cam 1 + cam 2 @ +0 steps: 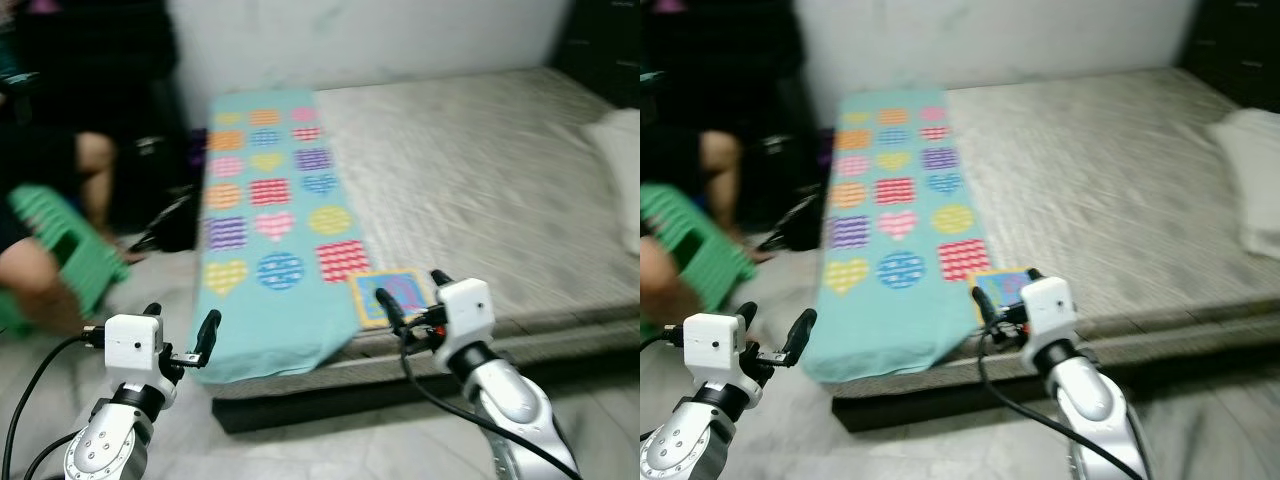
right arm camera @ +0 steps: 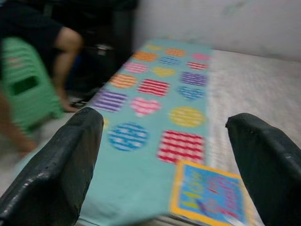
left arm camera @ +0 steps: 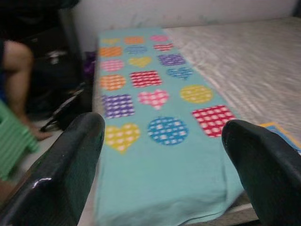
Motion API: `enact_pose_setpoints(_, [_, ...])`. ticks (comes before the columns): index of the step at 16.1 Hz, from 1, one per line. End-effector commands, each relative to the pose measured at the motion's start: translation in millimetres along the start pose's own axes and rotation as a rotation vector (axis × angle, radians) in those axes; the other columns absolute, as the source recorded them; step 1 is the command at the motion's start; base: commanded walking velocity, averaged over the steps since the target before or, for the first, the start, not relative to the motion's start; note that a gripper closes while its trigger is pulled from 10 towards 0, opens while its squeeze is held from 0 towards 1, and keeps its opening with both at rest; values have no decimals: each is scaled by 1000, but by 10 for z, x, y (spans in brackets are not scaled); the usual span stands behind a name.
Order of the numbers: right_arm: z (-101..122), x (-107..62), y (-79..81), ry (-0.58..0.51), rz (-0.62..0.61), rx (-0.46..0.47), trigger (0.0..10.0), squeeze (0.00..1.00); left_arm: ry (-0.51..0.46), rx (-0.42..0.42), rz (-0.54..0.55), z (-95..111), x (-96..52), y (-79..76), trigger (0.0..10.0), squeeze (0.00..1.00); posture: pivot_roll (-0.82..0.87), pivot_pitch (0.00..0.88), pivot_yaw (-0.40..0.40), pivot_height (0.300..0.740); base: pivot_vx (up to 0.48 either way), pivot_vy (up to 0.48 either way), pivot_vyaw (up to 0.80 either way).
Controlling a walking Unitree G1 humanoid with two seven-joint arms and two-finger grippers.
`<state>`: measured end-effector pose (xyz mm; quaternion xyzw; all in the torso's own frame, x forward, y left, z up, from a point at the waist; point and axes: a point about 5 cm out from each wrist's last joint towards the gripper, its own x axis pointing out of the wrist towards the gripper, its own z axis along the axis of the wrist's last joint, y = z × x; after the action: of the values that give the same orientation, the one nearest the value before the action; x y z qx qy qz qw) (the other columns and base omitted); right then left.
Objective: Clean up the room
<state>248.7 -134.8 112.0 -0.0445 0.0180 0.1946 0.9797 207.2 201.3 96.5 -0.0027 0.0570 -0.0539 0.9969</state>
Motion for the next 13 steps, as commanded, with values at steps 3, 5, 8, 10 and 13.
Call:
enact_pose_setpoints(3, [35, -25, 18, 4, 17, 13, 10000, 0, 17, -21, -20, 27, -5, -35, 10000, 0, -184, 0, 37, 740, 0, 0, 431])
enact_pose_setpoints(5, [35, -34, 9, 12, 11, 18, 10000, 0, 24, -31, -43, 31, -10, -56, 10000, 0, -184, 0, 38, 740, 0, 0, 0])
enact_pose_setpoints(8, [49, -33, 28, 8, 18, 11, 10000, 0, 20, -48, -92, 41, -17, -101, 10000, 0, -183, 0, 37, 740, 0, 0, 0])
enact_pose_setpoints(10, [50, -34, 29, 11, 21, 12, 10000, 0, 23, -55, -104, 44, -21, -115, 10000, 0, -183, 0, 37, 740, 120, 0, 0])
enact_pose_setpoints(13, [50, -33, 32, 14, 22, 14, 10000, 0, 26, -56, -114, 53, -27, -127, 10000, 0, -184, 0, 37, 740, 269, 0, 0])
